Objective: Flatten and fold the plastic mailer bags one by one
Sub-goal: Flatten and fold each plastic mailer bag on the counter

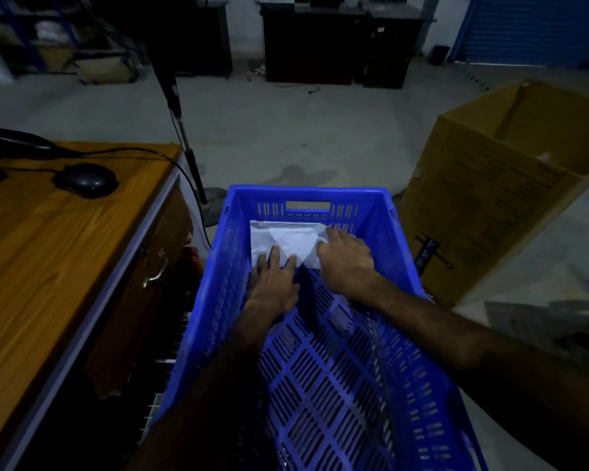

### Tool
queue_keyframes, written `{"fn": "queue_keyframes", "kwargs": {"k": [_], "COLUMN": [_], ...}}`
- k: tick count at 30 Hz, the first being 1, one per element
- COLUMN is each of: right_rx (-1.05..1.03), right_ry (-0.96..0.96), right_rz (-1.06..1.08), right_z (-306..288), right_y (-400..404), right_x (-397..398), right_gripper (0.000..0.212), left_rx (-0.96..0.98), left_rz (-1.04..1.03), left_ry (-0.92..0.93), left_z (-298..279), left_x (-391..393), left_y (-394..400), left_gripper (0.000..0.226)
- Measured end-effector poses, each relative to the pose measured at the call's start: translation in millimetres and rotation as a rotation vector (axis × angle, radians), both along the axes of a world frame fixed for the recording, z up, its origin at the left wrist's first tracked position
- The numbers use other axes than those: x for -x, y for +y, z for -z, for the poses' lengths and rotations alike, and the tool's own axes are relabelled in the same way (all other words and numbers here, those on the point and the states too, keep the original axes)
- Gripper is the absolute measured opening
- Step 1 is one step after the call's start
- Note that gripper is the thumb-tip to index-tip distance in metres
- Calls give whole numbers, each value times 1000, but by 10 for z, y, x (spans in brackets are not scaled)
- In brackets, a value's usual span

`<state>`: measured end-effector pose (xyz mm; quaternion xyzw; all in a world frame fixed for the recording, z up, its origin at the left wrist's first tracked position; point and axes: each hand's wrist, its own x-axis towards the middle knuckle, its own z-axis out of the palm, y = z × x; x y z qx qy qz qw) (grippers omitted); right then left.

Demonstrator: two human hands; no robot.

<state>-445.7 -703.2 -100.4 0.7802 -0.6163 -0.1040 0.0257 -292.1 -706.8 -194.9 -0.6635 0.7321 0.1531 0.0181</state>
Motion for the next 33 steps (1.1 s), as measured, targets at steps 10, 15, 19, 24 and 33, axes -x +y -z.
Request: {"fn": "queue_keyframes", "kwargs": {"k": [10, 15, 19, 24, 33], "right_rx": [-215, -266, -253, -273, 73], "right_ry": [-192, -252, -279, -347, -751], "right_rz": [203, 165, 170, 188, 58], "right_z": [355, 398, 307, 139, -286], "right_y": [-219, -227, -158, 49, 916], "right_x": [-82, -84, -80, -25, 147], "right_gripper": [74, 78, 76, 64, 41], "left_rx": [5, -33, -11, -39, 190], "left_rz": [6, -4, 14, 28, 59], "left_ry": [32, 47, 78, 125, 267], "left_z": [-35, -142, -223, -462, -1342], "left_x": [-97, -124, -116, -68, -242], "left_y": [-29, 28, 118, 282, 1277], "left_gripper": [75, 77, 78, 76, 59]}}
